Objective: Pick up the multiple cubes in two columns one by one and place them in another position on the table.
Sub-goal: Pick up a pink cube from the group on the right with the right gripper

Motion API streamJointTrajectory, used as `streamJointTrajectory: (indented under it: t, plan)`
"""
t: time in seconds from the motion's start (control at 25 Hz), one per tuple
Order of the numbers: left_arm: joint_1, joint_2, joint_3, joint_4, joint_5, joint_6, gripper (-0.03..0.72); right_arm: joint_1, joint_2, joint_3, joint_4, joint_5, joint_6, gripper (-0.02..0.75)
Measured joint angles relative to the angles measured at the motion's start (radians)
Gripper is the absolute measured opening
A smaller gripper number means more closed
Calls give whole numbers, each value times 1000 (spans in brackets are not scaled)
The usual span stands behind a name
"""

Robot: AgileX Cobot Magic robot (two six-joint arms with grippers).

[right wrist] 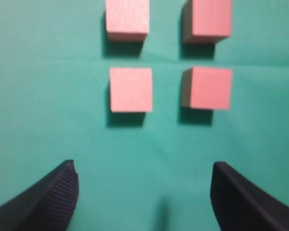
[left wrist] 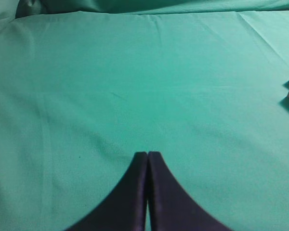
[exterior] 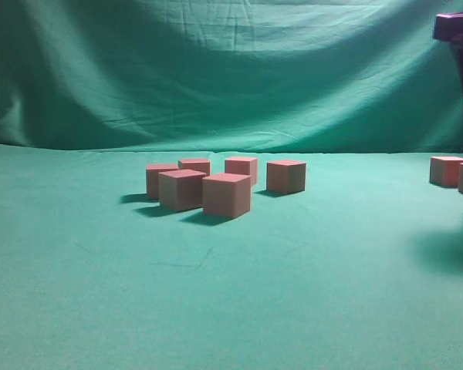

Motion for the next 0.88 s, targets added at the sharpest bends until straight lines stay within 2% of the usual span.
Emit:
streamJointTrajectory:
  t: [0.16, 0.48, 0.88]
  plan:
    - [0, 0, 0, 0, 0, 0, 0, 0, 56, -35, 6, -56, 0, 572]
    - [0, 0, 0, 0, 0, 0, 0, 0, 199, -156, -18, -66, 0, 572]
    - [0, 0, 0, 0, 0, 0, 0, 0, 291, -175, -37, -41, 0, 572]
